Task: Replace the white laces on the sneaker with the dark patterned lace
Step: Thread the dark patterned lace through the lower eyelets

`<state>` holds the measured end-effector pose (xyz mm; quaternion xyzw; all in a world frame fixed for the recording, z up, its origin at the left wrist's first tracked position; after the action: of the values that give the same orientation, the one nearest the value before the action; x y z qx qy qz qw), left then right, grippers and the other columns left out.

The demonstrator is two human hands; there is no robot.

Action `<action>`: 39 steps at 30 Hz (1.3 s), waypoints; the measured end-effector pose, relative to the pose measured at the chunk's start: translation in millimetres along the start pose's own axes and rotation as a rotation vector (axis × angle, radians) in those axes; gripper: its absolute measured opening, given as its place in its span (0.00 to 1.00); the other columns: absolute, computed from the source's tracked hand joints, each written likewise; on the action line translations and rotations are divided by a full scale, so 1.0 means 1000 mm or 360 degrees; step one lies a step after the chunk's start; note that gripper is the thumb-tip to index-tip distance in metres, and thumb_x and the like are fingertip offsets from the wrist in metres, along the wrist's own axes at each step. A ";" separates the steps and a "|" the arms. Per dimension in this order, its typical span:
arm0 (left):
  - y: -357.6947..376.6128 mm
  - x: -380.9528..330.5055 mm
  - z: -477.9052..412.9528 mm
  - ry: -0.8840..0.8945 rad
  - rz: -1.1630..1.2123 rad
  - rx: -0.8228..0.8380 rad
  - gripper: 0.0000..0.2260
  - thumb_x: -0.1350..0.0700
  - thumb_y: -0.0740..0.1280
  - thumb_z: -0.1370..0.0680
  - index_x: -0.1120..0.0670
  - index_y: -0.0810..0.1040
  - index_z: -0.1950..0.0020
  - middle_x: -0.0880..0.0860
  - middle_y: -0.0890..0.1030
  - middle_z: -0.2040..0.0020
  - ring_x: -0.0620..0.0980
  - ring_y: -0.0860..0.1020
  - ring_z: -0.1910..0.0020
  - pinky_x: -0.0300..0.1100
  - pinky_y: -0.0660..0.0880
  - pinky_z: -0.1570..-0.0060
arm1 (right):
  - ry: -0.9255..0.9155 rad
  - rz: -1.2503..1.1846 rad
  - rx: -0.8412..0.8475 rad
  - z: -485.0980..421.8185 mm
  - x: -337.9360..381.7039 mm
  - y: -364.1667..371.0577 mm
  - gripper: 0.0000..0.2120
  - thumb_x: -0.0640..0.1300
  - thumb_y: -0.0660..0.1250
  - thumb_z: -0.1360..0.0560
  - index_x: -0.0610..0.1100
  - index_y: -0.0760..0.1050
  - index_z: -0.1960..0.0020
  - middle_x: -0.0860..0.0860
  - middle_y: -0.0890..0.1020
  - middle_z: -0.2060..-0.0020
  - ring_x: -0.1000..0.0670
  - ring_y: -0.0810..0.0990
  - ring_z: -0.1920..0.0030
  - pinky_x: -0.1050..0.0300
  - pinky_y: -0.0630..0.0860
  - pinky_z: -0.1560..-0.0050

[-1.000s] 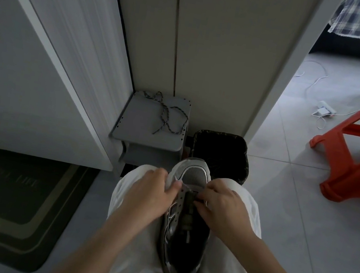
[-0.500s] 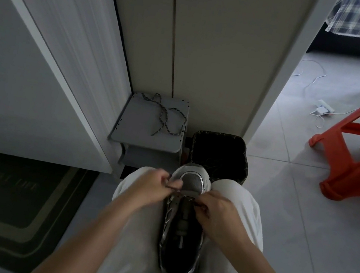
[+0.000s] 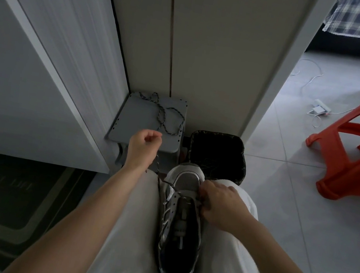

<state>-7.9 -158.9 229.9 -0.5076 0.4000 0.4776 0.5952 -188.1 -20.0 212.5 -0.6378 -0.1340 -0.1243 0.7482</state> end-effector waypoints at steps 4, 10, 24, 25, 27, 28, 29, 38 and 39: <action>-0.005 -0.011 -0.004 -0.0017 0.0163 -0.0094 0.06 0.62 0.62 0.23 0.57 0.77 0.49 0.50 0.73 0.68 0.40 0.65 0.81 0.34 0.61 0.82 | 0.0209 0.0008 -0.0178 -0.018 -0.027 -0.012 0.10 0.49 0.58 0.25 0.52 0.73 0.46 0.53 0.80 0.51 0.47 0.75 0.45 0.51 0.63 0.40; -0.026 -0.122 -0.017 0.0383 0.0837 -0.0107 0.05 0.63 0.62 0.22 0.55 0.73 0.57 0.48 0.69 0.69 0.41 0.62 0.76 0.35 0.59 0.78 | 0.0398 -0.0311 0.0366 -0.064 -0.038 0.015 0.12 0.45 0.53 0.21 0.49 0.74 0.44 0.49 0.80 0.45 0.46 0.76 0.43 0.50 0.67 0.37; -0.004 -0.098 0.027 0.0581 -0.0054 0.0353 0.09 0.60 0.62 0.21 0.54 0.79 0.57 0.50 0.78 0.66 0.40 0.71 0.72 0.29 0.67 0.71 | 0.0618 -0.1623 0.0183 -0.057 -0.065 -0.010 0.08 0.31 0.65 0.26 0.41 0.77 0.52 0.48 0.80 0.64 0.53 0.78 0.65 0.64 0.75 0.61; 0.007 -0.089 0.032 0.0552 -0.0252 0.0442 0.08 0.59 0.63 0.21 0.54 0.79 0.57 0.49 0.79 0.65 0.40 0.73 0.70 0.31 0.70 0.68 | 0.0636 -0.1926 0.0097 -0.054 -0.065 -0.017 0.09 0.29 0.63 0.26 0.40 0.76 0.52 0.46 0.80 0.64 0.51 0.78 0.67 0.63 0.75 0.63; 0.034 -0.067 0.045 0.0503 -0.0682 0.0697 0.06 0.55 0.66 0.23 0.55 0.80 0.56 0.50 0.80 0.63 0.41 0.75 0.67 0.40 0.73 0.62 | 0.0565 -0.2232 -0.0033 -0.047 -0.055 -0.033 0.09 0.30 0.61 0.25 0.41 0.76 0.52 0.45 0.81 0.63 0.51 0.77 0.69 0.62 0.75 0.66; 0.046 -0.056 0.052 0.0479 -0.0876 0.0832 0.07 0.52 0.68 0.24 0.55 0.80 0.56 0.50 0.80 0.63 0.42 0.75 0.66 0.43 0.73 0.61 | 0.0517 -0.2147 -0.0061 -0.044 -0.048 -0.041 0.08 0.32 0.62 0.24 0.42 0.77 0.51 0.45 0.82 0.62 0.52 0.77 0.70 0.63 0.74 0.68; 0.055 -0.044 0.060 0.0449 -0.1054 0.0955 0.09 0.48 0.69 0.25 0.54 0.79 0.57 0.50 0.80 0.63 0.43 0.76 0.65 0.44 0.74 0.61 | 0.0462 -0.1958 -0.0068 -0.041 -0.040 -0.048 0.08 0.35 0.62 0.24 0.44 0.76 0.50 0.45 0.83 0.61 0.53 0.77 0.71 0.64 0.73 0.71; 0.056 -0.015 0.070 0.0452 -0.1372 0.0742 0.11 0.42 0.68 0.30 0.44 0.69 0.65 0.42 0.75 0.66 0.39 0.73 0.64 0.40 0.70 0.63 | -0.0237 -0.0907 -0.0182 -0.017 0.046 -0.126 0.16 0.43 0.59 0.21 0.45 0.65 0.33 0.55 0.83 0.68 0.61 0.76 0.72 0.73 0.69 0.68; 0.052 -0.014 0.068 0.0421 -0.1332 0.0709 0.11 0.42 0.68 0.30 0.44 0.68 0.64 0.43 0.75 0.65 0.38 0.73 0.65 0.39 0.69 0.64 | -0.0307 -0.1089 -0.0065 -0.015 0.057 -0.127 0.14 0.44 0.60 0.21 0.41 0.68 0.37 0.54 0.83 0.70 0.60 0.74 0.75 0.73 0.68 0.71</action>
<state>-61.9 -92.5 242.8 -0.5414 0.3262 0.0317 0.7742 -179.6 -55.0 347.8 -0.5797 -0.4072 -0.3095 0.6343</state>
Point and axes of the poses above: each hand's wrist, its own z-axis away from the middle knuckle, its own y-axis out of the palm, x = y × z, the point moved 9 cm from there along -z, towards the middle knuckle
